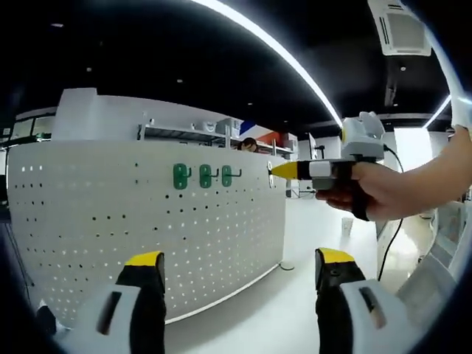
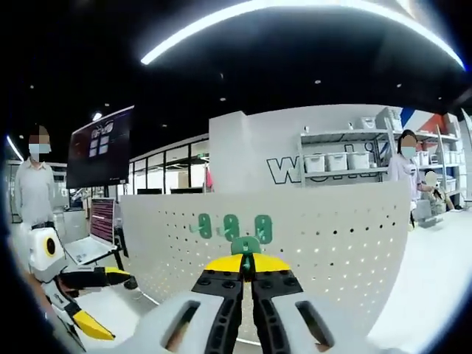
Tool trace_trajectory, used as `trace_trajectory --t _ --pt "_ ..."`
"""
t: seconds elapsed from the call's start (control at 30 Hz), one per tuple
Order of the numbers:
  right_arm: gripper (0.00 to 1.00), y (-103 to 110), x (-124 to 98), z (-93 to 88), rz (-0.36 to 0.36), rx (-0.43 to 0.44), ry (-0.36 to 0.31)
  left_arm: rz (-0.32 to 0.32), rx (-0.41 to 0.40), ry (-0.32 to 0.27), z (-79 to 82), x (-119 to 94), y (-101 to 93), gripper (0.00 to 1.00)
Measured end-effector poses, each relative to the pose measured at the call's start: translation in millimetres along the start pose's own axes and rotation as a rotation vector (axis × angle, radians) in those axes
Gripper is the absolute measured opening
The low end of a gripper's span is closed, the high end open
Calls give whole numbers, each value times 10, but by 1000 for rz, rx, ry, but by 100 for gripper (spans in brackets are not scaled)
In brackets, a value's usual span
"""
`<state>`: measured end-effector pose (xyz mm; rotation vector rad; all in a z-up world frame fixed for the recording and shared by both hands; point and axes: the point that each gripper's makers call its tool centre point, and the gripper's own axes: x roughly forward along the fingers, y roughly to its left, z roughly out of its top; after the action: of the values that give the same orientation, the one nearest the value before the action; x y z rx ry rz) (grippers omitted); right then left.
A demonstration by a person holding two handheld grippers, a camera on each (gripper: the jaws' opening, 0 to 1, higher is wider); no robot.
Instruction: Insert the hook assembly into the mounting plate slot until the hook locks in place.
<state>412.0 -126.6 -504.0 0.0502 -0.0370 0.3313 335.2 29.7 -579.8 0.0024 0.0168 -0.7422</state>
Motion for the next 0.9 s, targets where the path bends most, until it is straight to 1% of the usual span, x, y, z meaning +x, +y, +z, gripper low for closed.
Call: trace_trajectory --t 0.1,0.2,0.33,0.5,0.73,0.9 --pt "0 -124 60 18 -30 -1 -1 19 -4 -11 16 -70 43 87" --pt "0 -230 121 33 -54 -10 -4 41 -1 7 -32 -123 104 87" --pt "0 -369 213 50 -85 -15 -7 67 -6 8 -58 -215 181 88" --pt "0 -454 299 75 -111 -24 -17 95 -10 7 -79 -309 242 88" --pt "0 -498 415 123 -130 -37 -39 119 -15 7 -89 -399 282 88" --pt "1 -555 477 123 -147 -22 -54 130 -10 14 -96 -442 311 88"
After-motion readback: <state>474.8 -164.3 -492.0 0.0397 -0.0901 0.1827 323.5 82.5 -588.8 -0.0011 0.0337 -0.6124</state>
